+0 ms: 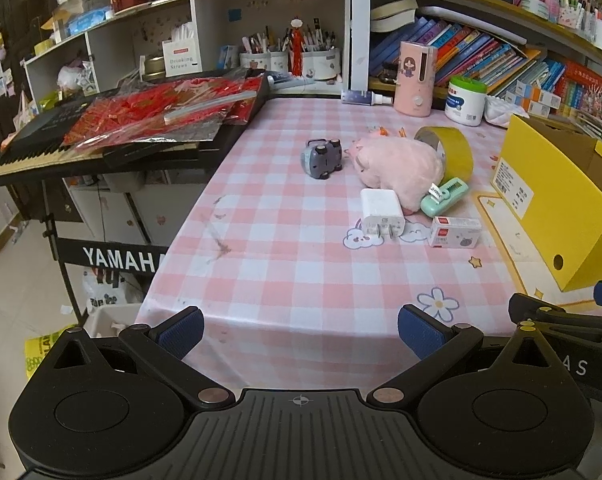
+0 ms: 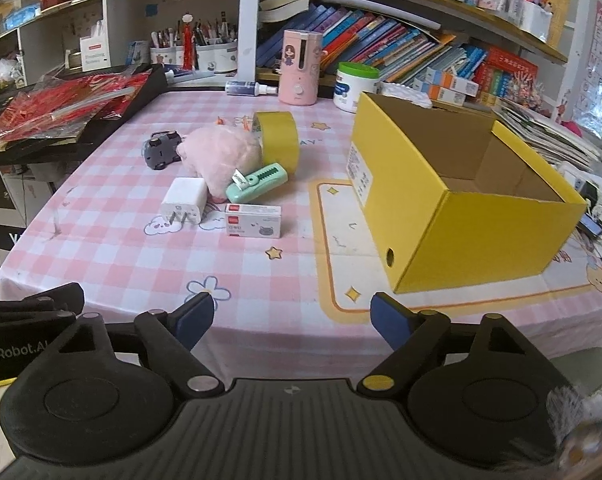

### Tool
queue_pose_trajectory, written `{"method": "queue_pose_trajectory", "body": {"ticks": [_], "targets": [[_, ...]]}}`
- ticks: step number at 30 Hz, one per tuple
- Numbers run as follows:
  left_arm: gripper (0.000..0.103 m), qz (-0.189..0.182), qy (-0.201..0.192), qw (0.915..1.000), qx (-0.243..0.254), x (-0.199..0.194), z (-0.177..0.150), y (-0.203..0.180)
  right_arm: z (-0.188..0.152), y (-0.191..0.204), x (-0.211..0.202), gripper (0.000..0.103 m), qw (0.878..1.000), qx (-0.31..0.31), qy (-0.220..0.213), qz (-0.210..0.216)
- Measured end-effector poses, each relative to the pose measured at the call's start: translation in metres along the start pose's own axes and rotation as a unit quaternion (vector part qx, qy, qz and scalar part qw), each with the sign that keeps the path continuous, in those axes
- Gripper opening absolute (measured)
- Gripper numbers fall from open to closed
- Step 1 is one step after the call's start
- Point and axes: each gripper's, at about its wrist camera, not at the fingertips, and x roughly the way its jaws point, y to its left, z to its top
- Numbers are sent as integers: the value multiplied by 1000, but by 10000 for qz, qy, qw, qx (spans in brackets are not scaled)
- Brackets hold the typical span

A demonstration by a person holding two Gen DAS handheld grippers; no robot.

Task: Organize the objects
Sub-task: 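Move both tools toward the white charger and white eraser box, then grasp the white charger plug with the left tool while the right tool grasps the white eraser box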

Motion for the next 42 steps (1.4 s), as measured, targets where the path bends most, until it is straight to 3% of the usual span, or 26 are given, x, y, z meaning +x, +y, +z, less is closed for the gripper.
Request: {"method": "queue_pose_trajectory", "body": {"ticks": [12,15,23,33,42], "targets": [[103,7,-157,9998,-133,19,15,-4,23,1,30,75,9995,-167,4,267],[103,-4,-268,9995,-158,22,17,-5,28,2,38,68,9992,-278,18,281],[103,71,-356,9991,-225,35,25,-11,42,-3,62,67,9983,-201,156,533],[103,250,-124,9993,-258,47,32,-11,54,-2,90,64,9952,-123,504,830],[103,389,-10,9986,-350,55,36,-6,63,2,118,64,9948,-43,602,823]]}}
